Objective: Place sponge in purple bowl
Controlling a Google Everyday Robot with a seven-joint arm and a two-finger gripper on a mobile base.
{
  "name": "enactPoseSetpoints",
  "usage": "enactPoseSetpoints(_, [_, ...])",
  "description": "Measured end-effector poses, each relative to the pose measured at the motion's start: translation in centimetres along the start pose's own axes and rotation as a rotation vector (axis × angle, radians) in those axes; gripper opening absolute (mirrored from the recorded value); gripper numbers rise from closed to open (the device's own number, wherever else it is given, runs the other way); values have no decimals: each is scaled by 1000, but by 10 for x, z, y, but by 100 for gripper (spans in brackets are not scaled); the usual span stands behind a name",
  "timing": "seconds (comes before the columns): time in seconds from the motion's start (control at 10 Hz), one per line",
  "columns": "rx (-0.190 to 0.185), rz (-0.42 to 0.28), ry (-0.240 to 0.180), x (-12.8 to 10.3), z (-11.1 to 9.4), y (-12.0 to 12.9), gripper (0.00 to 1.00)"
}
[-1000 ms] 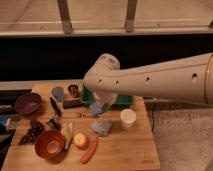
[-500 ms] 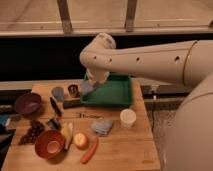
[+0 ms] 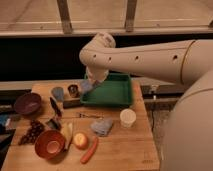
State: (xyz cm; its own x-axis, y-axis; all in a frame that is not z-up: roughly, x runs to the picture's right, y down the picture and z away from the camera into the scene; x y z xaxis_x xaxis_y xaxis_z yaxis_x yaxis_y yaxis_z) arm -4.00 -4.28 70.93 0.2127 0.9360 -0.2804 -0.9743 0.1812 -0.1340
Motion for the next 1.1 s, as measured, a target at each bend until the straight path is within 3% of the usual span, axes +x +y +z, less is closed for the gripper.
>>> enactPoseSetpoints(0.3, [7, -49, 0, -11, 9, 7, 0])
enactPoseSetpoints(0.7, [-28, -171, 0, -42, 29, 73, 0])
enactPoseSetpoints(0.8, [-52, -191, -8, -50, 32, 92, 0])
enactPoseSetpoints(1.1, [-205, -215, -96, -66, 42, 156, 0])
